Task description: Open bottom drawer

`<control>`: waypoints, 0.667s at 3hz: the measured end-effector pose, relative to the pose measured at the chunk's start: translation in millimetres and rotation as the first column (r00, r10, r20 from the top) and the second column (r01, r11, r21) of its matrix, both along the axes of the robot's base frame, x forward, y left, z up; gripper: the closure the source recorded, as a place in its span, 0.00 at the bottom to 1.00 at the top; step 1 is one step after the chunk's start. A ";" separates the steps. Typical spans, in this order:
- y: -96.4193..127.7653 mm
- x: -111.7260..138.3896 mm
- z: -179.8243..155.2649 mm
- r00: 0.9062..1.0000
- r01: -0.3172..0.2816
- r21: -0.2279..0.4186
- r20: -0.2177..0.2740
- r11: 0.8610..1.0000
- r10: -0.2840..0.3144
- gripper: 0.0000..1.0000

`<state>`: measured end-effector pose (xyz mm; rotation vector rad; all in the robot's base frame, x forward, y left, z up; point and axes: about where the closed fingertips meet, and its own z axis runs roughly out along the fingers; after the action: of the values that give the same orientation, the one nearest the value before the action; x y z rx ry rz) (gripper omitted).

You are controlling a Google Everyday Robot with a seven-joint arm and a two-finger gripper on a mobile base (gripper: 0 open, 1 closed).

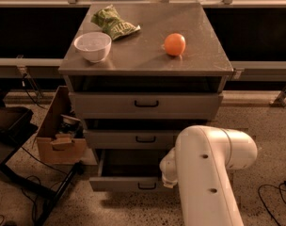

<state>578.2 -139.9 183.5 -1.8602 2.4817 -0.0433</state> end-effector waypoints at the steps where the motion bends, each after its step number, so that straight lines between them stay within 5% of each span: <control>1: -0.3 1.0 4.6 1.000 0.000 0.000 0.000 1.000 0.000 0.96; 2: -11.4 -17.1 7.3 1.000 0.027 -0.007 0.004 1.000 -0.026 1.00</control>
Offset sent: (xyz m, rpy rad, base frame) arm -0.2569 -0.1283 0.0453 -0.0909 -0.0686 -0.3372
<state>561.1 -151.3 190.9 -1.8280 2.5069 -0.0562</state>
